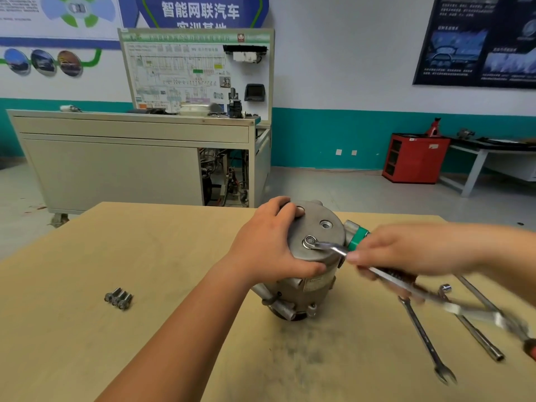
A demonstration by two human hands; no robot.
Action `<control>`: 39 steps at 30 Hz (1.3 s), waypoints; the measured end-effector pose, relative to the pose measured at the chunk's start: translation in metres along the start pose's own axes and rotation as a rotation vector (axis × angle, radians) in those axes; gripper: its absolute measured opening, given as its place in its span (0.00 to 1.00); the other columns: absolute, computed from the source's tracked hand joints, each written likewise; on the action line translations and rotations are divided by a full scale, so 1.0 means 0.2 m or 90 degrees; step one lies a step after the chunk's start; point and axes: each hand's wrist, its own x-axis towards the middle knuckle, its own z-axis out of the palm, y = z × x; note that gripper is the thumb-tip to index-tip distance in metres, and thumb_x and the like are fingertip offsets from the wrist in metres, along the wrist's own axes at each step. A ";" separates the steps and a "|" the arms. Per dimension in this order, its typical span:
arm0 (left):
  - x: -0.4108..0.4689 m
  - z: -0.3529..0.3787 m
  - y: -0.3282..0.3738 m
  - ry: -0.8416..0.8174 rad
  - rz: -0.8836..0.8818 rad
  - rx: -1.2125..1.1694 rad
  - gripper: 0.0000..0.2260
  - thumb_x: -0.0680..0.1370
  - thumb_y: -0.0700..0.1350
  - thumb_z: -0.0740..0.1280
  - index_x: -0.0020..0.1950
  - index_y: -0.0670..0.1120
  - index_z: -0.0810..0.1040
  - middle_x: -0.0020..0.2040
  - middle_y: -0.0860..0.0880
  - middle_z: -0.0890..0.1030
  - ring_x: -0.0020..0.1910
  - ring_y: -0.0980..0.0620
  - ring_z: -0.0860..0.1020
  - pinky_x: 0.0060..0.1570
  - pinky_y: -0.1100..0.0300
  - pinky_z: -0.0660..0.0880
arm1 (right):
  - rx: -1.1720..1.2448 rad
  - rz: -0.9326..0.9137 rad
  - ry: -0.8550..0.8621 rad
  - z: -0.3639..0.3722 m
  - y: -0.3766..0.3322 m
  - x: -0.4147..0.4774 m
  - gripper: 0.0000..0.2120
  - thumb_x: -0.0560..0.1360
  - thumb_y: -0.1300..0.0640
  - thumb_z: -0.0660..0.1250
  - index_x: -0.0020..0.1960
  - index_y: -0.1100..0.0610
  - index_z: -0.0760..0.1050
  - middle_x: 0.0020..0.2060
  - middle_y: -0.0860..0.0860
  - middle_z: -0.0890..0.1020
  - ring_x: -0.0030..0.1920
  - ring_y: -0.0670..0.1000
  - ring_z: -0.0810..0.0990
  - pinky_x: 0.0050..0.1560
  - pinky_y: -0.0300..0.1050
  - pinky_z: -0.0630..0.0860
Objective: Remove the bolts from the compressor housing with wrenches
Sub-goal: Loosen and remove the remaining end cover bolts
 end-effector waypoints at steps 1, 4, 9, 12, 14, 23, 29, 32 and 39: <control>0.00 0.00 0.00 -0.004 0.001 0.000 0.41 0.60 0.65 0.75 0.68 0.50 0.69 0.69 0.52 0.65 0.66 0.53 0.64 0.56 0.65 0.61 | -0.115 0.020 0.033 -0.08 0.00 0.02 0.22 0.65 0.34 0.58 0.37 0.53 0.74 0.23 0.46 0.77 0.25 0.44 0.76 0.31 0.36 0.72; 0.01 0.00 0.02 -0.021 0.004 0.007 0.40 0.62 0.64 0.76 0.68 0.50 0.68 0.69 0.52 0.65 0.67 0.53 0.63 0.56 0.64 0.61 | -0.329 0.007 0.159 -0.25 0.02 0.10 0.21 0.64 0.32 0.59 0.42 0.47 0.78 0.33 0.43 0.80 0.36 0.42 0.77 0.37 0.37 0.69; 0.01 0.00 0.00 -0.016 0.002 0.009 0.39 0.63 0.63 0.75 0.68 0.50 0.68 0.69 0.52 0.65 0.66 0.53 0.64 0.56 0.64 0.62 | -0.221 -0.081 0.262 -0.32 0.04 0.10 0.17 0.63 0.34 0.62 0.42 0.44 0.79 0.35 0.40 0.81 0.37 0.38 0.77 0.38 0.38 0.68; 0.00 0.00 0.00 -0.012 -0.002 0.001 0.39 0.62 0.65 0.74 0.68 0.50 0.68 0.69 0.52 0.65 0.66 0.53 0.64 0.56 0.64 0.62 | -0.075 -0.114 0.297 -0.25 0.05 0.02 0.17 0.63 0.36 0.60 0.41 0.48 0.76 0.33 0.42 0.83 0.32 0.39 0.79 0.37 0.40 0.71; 0.00 0.00 0.00 -0.007 -0.005 0.004 0.40 0.60 0.66 0.72 0.67 0.50 0.68 0.68 0.51 0.66 0.65 0.52 0.65 0.56 0.63 0.62 | 0.155 -0.123 0.210 -0.12 0.05 -0.01 0.17 0.67 0.45 0.61 0.47 0.56 0.74 0.33 0.50 0.85 0.32 0.46 0.83 0.34 0.40 0.77; 0.02 0.01 0.03 -0.002 0.000 0.013 0.37 0.61 0.63 0.65 0.65 0.47 0.70 0.70 0.49 0.66 0.67 0.49 0.66 0.54 0.64 0.62 | 0.618 -0.114 -0.008 0.38 -0.11 0.00 0.10 0.81 0.54 0.54 0.51 0.59 0.70 0.35 0.58 0.85 0.25 0.52 0.81 0.29 0.41 0.78; 0.02 0.02 0.01 0.001 0.007 0.027 0.32 0.64 0.57 0.61 0.66 0.46 0.70 0.70 0.48 0.65 0.66 0.48 0.66 0.53 0.63 0.63 | 0.733 -0.119 0.025 0.39 -0.15 0.06 0.11 0.81 0.55 0.53 0.49 0.60 0.69 0.30 0.58 0.83 0.21 0.50 0.78 0.25 0.38 0.75; 0.02 0.02 0.01 -0.006 0.005 0.032 0.31 0.64 0.54 0.61 0.67 0.47 0.69 0.71 0.47 0.65 0.68 0.47 0.66 0.58 0.58 0.67 | 0.760 -0.119 0.015 0.40 -0.15 0.08 0.11 0.81 0.54 0.53 0.49 0.60 0.69 0.30 0.58 0.83 0.21 0.50 0.77 0.25 0.37 0.74; 0.02 0.01 0.02 0.006 0.004 0.031 0.40 0.57 0.65 0.56 0.65 0.47 0.70 0.70 0.49 0.65 0.67 0.49 0.65 0.53 0.63 0.63 | 0.732 -0.126 0.027 0.40 -0.09 0.08 0.14 0.81 0.54 0.54 0.43 0.62 0.69 0.27 0.60 0.81 0.18 0.51 0.75 0.20 0.36 0.72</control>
